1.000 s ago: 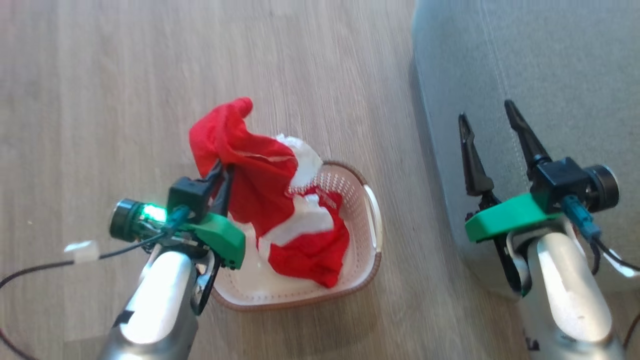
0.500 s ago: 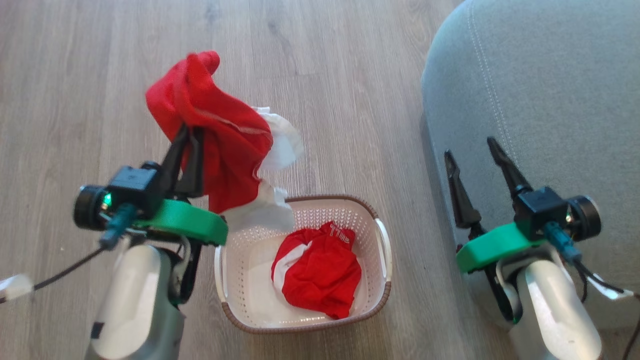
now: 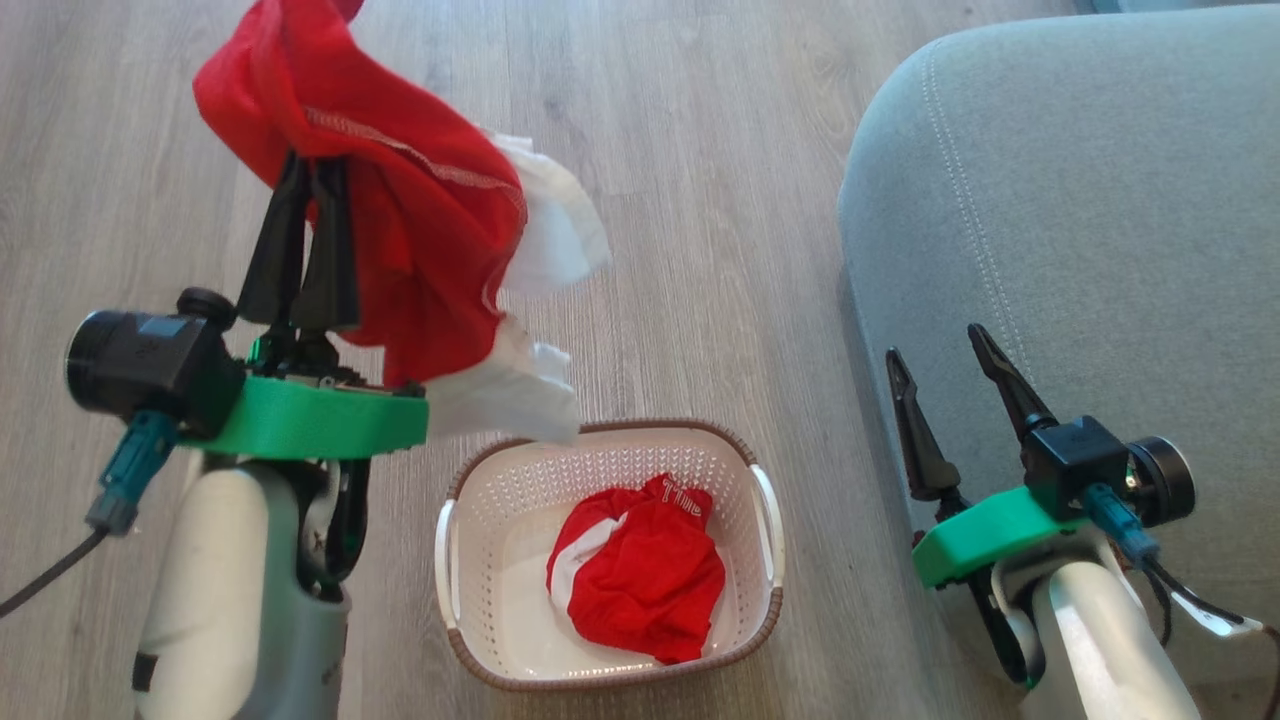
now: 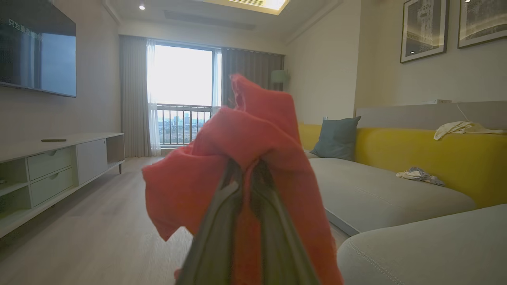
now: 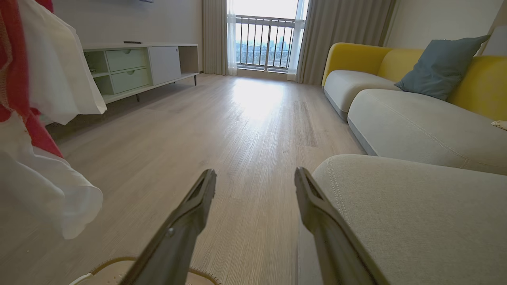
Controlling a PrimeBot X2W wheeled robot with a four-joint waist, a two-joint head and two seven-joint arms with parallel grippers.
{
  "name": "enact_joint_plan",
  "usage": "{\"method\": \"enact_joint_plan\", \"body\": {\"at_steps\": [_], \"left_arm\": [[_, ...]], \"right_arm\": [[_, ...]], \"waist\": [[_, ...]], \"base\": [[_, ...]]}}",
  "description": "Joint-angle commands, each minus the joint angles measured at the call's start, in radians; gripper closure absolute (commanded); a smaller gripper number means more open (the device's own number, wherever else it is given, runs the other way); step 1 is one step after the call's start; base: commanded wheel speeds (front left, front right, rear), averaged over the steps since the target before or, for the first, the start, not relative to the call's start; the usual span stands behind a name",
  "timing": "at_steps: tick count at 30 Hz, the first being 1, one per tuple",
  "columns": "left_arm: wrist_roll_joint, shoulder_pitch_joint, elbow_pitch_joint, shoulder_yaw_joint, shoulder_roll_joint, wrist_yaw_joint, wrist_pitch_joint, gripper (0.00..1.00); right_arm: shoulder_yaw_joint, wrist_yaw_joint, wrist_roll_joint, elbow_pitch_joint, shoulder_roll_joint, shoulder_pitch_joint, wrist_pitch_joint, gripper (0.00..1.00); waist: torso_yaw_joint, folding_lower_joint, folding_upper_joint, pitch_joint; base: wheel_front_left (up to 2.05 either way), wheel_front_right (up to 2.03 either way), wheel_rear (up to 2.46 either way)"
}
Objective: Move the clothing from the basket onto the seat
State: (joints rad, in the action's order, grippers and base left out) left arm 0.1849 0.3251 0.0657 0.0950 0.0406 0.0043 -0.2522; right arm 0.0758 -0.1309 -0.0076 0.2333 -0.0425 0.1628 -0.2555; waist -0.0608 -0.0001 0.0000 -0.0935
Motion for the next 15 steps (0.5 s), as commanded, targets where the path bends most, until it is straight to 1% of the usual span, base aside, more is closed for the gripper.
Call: {"method": "enact_joint_plan", "body": {"at_steps": [1, 3, 9, 15], "left_arm": [[-0.003, 0.039, 0.060, -0.018, 0.010, 0.002, -0.009, 1.00], [-0.006, 0.041, 0.069, -0.005, 0.010, -0.001, -0.010, 1.00], [-0.005, 0.059, 0.093, 0.106, 0.010, -0.020, -0.010, 1.00], [-0.003, 0.052, 0.026, 0.233, 0.010, -0.056, -0.010, 1.00]], "right_arm": [[0.028, 0.000, 0.011, -0.031, -0.008, 0.017, -0.006, 0.00], [0.028, 0.000, 0.014, -0.033, -0.008, 0.017, -0.006, 0.00], [0.027, 0.000, 0.020, -0.043, -0.008, 0.015, -0.006, 0.00], [0.033, 0.000, 0.020, -0.046, -0.008, 0.020, -0.006, 0.00]], "waist": [[-0.003, 0.0001, 0.0000, 0.005], [-0.003, 0.0001, 0.0000, 0.005], [0.004, 0.0001, 0.0000, -0.005], [0.006, 0.0001, 0.0000, -0.013]], "base": [[0.00, 0.00, 0.00], [0.00, 0.00, 0.00], [0.00, 0.00, 0.00], [0.00, 0.00, 0.00]]}}
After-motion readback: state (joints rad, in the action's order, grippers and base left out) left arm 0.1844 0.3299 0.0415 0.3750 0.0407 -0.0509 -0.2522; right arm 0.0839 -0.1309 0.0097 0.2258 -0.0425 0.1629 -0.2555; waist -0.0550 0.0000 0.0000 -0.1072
